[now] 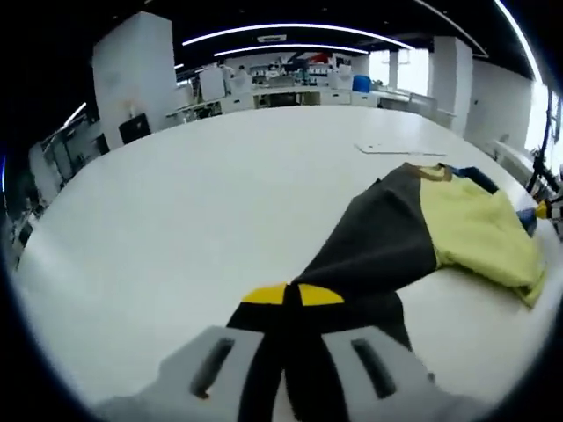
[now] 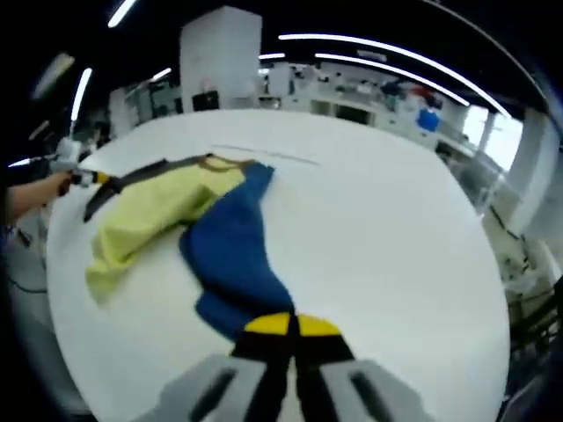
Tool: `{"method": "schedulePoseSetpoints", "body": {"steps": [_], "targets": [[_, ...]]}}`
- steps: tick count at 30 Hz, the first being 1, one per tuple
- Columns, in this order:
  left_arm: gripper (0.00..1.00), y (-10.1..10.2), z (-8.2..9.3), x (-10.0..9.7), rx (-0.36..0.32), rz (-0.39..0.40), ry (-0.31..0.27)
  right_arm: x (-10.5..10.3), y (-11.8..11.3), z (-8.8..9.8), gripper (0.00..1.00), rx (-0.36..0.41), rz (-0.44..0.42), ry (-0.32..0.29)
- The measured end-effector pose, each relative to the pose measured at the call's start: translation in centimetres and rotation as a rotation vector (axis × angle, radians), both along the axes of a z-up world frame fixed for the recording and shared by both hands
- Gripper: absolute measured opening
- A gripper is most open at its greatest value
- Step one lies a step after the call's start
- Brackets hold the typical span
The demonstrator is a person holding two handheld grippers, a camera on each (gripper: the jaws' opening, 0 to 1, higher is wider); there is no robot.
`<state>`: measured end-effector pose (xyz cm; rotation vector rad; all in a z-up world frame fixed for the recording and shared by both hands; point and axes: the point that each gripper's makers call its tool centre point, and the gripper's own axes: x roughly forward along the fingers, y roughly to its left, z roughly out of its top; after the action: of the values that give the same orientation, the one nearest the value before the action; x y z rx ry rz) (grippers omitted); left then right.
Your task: Fold the garment on the visible template until the final outline fits inside the template.
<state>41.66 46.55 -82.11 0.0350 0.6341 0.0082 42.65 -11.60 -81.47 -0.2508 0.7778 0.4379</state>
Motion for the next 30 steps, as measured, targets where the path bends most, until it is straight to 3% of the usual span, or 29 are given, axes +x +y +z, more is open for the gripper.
{"method": "schedulePoseSetpoints", "body": {"steps": [9, 20, 27, 29, 30], "targets": [[0.0, 0.8, 0.0, 0.3, 0.009, 0.012, 0.007, 1.0, -4.6, -0.5, 0.0, -0.097, -0.094, -0.003], [0.0, 2.3, 0.1, 0.4, 0.02, 0.041, 0.011, 1.9, -6.9, -1.4, 0.0, -0.233, -0.106, -0.008], [0.0, 2.7, 0.0, 0.5, 0.021, 0.043, 0.014, 2.5, -6.9, -1.8, 0.0, -0.257, -0.088, -0.003], [0.0, 2.7, 0.2, 0.5, 0.033, 0.025, 0.008, 2.5, -6.7, -1.8, 0.0, -0.231, -0.095, -0.003], [0.0, 2.7, 0.2, 0.3, 0.045, 0.019, 0.011, 2.5, -6.2, -1.8, 0.0, -0.175, -0.109, -0.001]]}}
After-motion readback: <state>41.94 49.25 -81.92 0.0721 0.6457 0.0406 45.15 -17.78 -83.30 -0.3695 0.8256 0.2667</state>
